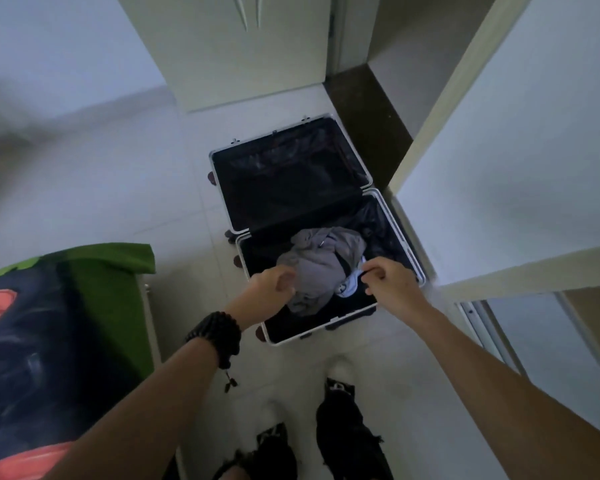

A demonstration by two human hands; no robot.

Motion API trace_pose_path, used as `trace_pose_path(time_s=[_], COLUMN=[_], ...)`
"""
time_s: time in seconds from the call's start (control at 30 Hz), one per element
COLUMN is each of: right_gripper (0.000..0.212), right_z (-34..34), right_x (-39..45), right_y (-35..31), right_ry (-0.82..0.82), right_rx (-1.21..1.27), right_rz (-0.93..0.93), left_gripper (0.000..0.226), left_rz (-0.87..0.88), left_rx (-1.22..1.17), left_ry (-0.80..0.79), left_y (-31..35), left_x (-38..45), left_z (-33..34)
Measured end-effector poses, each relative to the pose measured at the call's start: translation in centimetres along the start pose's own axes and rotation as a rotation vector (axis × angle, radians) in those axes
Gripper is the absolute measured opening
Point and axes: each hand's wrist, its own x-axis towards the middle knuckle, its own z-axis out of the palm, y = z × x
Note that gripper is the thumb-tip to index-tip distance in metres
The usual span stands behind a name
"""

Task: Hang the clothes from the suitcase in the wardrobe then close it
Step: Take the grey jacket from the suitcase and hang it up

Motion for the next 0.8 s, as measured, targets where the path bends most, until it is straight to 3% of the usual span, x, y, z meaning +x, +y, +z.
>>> trace_pose_path(time_s=[0.17, 0.33, 0.5, 0.63, 0.7, 0.8], right_gripper=[0.022, 0.032, 0.078, 0.067, 0.047, 0.038], right_z=[6.2, 14.5, 19.2, 20.0, 20.5, 18.9], right_x=[15.9, 32.1, 45.3, 50.4, 50.9, 49.1], right_y=[7.8, 17.5, 25.7, 25.6, 24.7, 23.6], right_ry=[-0.131, -0.133, -0.084, -0.059, -0.051, -0.007], right_rx=[-0.19, -0.336, -0.568, -1.115, -1.307, -1.416], right_rz=[0.053, 0.129, -0.054, -0.286, -0.204, -0.102], left_gripper=[0.029, 0.039, 0.063, 0.058, 0.046, 0.026], left_rz=[0.028, 0.088, 0.129, 0.203, 0.291, 0.335], left_rx=[0.13, 0.245, 0.44, 0.647, 0.659, 0.668], left_ry=[0.028, -0.005, 0.009, -0.146, -0.157, -0.15], left_y=[-7.7, -17.2, -22.8, -23.5, -23.9, -23.2], left_x=[16.2, 33.9, 47.4, 51.8, 51.9, 49.5], left_z=[5.9, 14.1, 18.9, 20.2, 19.7, 16.8])
